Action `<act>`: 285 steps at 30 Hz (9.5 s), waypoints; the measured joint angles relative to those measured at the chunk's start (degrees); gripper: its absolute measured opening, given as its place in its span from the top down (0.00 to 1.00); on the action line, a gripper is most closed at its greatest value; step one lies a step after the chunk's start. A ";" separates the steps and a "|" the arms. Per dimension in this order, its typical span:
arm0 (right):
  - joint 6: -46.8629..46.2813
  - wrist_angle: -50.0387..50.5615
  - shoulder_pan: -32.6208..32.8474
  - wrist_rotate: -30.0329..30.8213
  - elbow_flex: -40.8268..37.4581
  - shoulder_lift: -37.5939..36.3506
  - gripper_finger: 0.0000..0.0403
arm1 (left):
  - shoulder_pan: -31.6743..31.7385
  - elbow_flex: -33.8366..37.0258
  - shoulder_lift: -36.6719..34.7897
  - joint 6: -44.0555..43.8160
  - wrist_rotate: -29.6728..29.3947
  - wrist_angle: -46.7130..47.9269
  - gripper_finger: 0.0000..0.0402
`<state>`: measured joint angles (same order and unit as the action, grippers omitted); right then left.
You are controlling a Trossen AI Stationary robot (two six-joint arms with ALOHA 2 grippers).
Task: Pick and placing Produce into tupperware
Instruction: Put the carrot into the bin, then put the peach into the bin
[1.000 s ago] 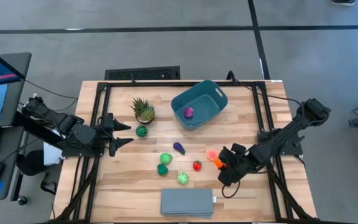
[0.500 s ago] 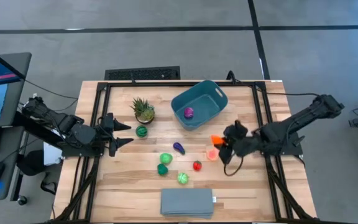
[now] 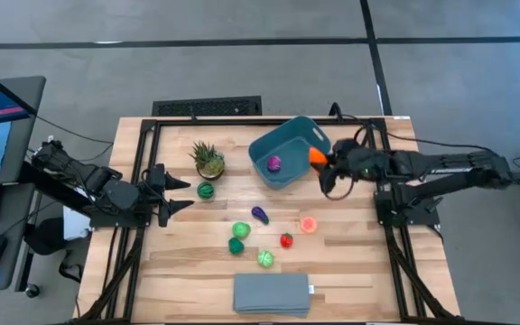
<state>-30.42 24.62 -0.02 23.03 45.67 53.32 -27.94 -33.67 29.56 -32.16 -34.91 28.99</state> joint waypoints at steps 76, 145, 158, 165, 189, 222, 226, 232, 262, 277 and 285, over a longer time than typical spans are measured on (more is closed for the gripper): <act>23.93 10.93 -20.72 -30.42 9.55 10.86 0.32 | 0.00 0.00 0.00 -0.94 -7.85 1.05 0.29; -26.14 -2.83 34.02 5.56 -9.75 21.07 0.32 | 0.02 0.00 0.02 -3.13 -8.95 1.99 0.29; -26.13 -2.30 30.16 4.86 -9.75 21.07 0.32 | 0.00 0.00 0.02 -3.05 -8.99 3.74 0.29; -26.06 -2.84 26.28 -3.86 -9.75 20.92 0.32 | 0.02 0.00 0.02 -3.00 -9.01 3.74 0.29; -14.23 -2.80 20.44 -10.99 -9.75 20.90 0.29 | 0.01 0.00 0.02 -3.60 -9.39 4.72 0.29; -4.19 -4.33 19.70 -8.00 -9.75 21.00 0.10 | 0.01 0.00 0.02 -5.18 -9.51 6.62 0.29; -3.55 -4.35 19.24 -8.20 -9.75 21.00 0.10 | 0.00 0.00 0.00 -5.21 -9.50 6.58 0.29; -3.41 -4.35 19.24 -8.18 -9.75 21.03 0.10 | 0.00 0.01 0.02 -5.66 -9.50 6.56 0.29; -2.03 -5.42 18.19 -9.71 -9.75 21.03 0.11 | 0.00 0.01 0.02 -5.66 -9.50 6.56 0.29; -2.55 -8.68 18.30 -11.53 -9.73 25.11 0.11 | 0.02 0.02 0.02 -5.75 -9.37 6.58 0.29; -3.83 -10.17 18.41 -12.92 -9.69 30.71 0.11 | 0.02 0.02 0.02 -6.19 -8.87 6.51 0.29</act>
<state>-34.25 14.45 18.39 10.11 35.98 84.03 -27.92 -33.65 29.58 -38.35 -43.78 35.51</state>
